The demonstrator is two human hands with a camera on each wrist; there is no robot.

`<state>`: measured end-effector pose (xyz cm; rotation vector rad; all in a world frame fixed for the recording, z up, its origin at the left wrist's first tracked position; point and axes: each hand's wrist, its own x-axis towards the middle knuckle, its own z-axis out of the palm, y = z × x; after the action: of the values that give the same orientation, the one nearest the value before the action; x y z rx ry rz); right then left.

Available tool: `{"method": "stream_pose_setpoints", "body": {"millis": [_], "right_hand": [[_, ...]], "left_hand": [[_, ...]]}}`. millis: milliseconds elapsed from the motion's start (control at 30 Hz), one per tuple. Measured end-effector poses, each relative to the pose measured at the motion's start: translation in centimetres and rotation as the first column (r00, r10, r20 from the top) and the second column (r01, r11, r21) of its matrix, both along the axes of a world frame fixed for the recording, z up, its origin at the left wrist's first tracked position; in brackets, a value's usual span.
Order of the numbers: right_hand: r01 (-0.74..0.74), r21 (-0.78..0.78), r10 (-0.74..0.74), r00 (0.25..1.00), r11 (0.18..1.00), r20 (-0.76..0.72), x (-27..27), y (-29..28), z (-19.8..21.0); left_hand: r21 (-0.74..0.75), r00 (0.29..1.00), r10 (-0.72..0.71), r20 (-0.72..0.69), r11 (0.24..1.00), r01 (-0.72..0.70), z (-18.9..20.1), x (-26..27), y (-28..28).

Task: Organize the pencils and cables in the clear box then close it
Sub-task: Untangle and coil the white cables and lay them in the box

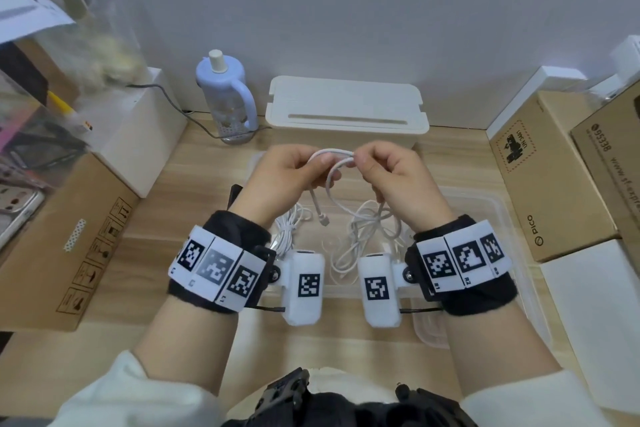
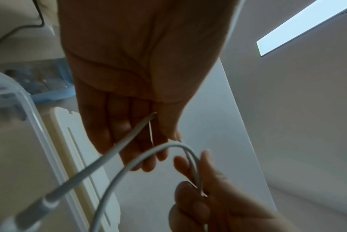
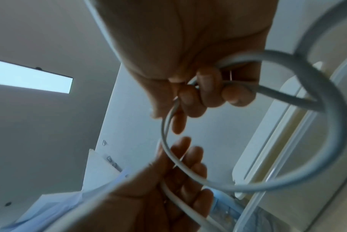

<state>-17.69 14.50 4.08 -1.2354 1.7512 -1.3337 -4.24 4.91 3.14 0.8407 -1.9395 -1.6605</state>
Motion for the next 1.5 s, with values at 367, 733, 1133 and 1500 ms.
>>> {"method": "stream_pose_setpoints", "body": {"millis": [367, 733, 1133, 1500], "right_hand": [[0.251, -0.183, -0.223, 0.961, 0.950, 0.161, -1.0, 0.5, 0.6], [-0.164, 0.018, 0.161, 0.981, 0.986, 0.108, 0.8, 0.0, -1.9], [-0.547, 0.366, 0.556, 0.826, 0.752, 0.093, 1.0, 0.9, -3.5], [-0.233, 0.170, 0.241, 0.970, 0.957, -0.022, -1.0, 0.6, 0.6]], "left_hand": [[0.117, 0.999, -0.013, -0.030, 0.993, 0.017, -1.2, 0.2, 0.3], [0.283, 0.905, 0.062, -0.421, 0.957, 0.066, 1.1, -0.5, 0.5], [0.549, 0.786, 0.161, -0.597, 0.796, 0.254, 2.4, 0.7, 0.2], [0.278, 0.955, -0.273, 0.117, 0.932, 0.232, 0.2, 0.9, 1.2]]}}
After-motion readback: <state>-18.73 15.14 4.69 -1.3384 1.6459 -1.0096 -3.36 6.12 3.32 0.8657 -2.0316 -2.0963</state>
